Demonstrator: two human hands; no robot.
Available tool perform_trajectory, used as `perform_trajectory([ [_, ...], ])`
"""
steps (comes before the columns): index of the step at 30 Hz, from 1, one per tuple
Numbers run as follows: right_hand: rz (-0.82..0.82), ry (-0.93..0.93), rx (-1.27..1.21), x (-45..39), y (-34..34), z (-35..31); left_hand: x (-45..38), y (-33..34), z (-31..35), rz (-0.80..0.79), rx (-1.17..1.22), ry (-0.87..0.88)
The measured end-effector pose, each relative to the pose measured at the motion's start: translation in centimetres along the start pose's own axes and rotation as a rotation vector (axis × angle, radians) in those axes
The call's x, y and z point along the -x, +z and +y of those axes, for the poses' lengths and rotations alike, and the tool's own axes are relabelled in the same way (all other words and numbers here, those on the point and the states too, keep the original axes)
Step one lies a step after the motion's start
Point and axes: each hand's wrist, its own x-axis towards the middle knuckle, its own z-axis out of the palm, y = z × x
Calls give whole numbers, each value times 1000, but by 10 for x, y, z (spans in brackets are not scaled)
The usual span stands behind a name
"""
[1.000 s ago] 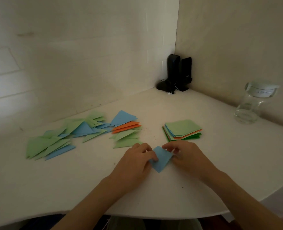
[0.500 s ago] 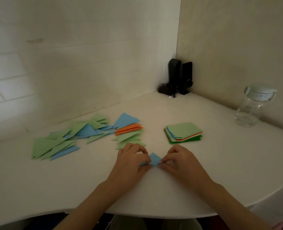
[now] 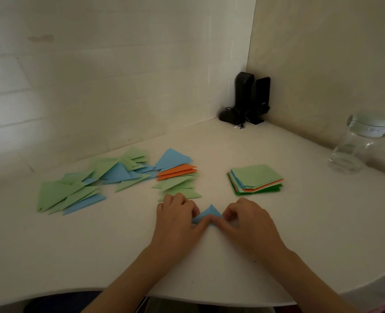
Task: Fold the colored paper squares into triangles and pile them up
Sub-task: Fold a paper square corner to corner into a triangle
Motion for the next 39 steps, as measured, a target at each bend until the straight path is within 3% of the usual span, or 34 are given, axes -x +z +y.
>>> perform_trajectory([
  [8,38,13,-104,2,3,3,-5,-10,-3,-77,113,-53],
  [17,-84,31,-288,0,-13,9,-9,-29,-12,-181,241,-53],
  [23,-50,25,-260,3,-10,7,2,-22,11,-147,115,21],
  [28,-14,35,-239,8,-6,3,-2,-22,40,-283,-41,-89],
  [32,-10,55,-248,8,-7,3,-16,-27,35,-365,58,-178],
  [39,49,38,-307,13,-10,7,-17,-24,23,-324,257,-166],
])
